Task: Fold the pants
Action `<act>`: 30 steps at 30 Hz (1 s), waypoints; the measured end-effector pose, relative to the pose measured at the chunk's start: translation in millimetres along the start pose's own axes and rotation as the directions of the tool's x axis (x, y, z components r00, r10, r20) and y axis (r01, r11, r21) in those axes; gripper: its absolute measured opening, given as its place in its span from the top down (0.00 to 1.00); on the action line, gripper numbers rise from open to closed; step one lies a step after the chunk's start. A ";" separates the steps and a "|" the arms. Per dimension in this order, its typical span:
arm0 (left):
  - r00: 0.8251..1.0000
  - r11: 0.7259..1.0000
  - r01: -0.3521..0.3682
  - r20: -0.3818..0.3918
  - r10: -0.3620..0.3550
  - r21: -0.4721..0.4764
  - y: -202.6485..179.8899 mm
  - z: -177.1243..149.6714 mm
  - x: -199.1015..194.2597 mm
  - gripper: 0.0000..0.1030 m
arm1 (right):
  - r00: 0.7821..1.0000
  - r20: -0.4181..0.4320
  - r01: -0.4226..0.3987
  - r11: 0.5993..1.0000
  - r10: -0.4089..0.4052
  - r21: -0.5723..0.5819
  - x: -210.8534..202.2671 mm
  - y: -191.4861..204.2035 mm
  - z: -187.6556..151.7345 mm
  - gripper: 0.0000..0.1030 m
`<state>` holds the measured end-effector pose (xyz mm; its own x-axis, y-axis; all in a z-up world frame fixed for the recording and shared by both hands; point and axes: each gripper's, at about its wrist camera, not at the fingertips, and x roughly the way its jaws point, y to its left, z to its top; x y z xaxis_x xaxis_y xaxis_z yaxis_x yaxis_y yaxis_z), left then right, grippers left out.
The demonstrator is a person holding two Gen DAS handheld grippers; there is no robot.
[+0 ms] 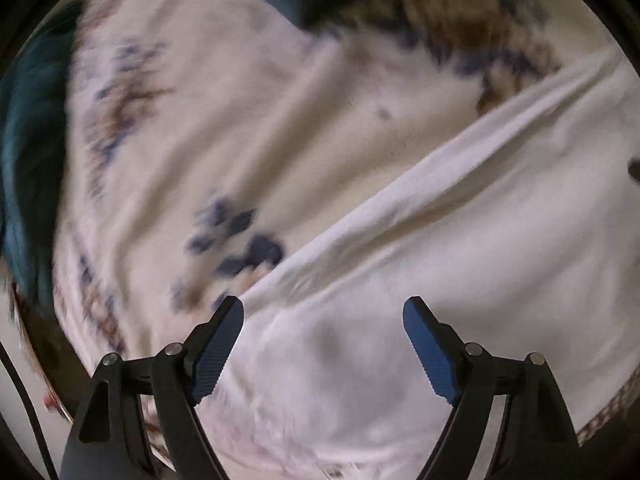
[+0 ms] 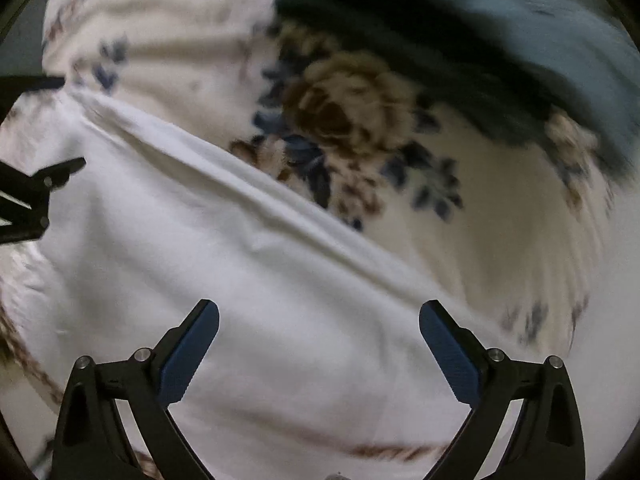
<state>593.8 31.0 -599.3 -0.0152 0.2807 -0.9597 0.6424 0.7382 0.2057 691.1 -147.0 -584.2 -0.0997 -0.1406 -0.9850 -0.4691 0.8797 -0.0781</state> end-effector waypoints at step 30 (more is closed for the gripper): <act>0.966 0.969 0.140 0.244 -0.089 -0.202 -49.8 -87.1 -127.4 0.90 | 0.981 0.149 -0.122 0.991 0.128 -0.047 28.0 27.6 -49.0 0.91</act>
<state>497.1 11.9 -470.6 0.1155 0.0556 -0.9917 0.4654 0.8790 0.1035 632.4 -149.0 -606.4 -0.0266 0.0422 -0.9988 -0.4942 0.8679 0.0498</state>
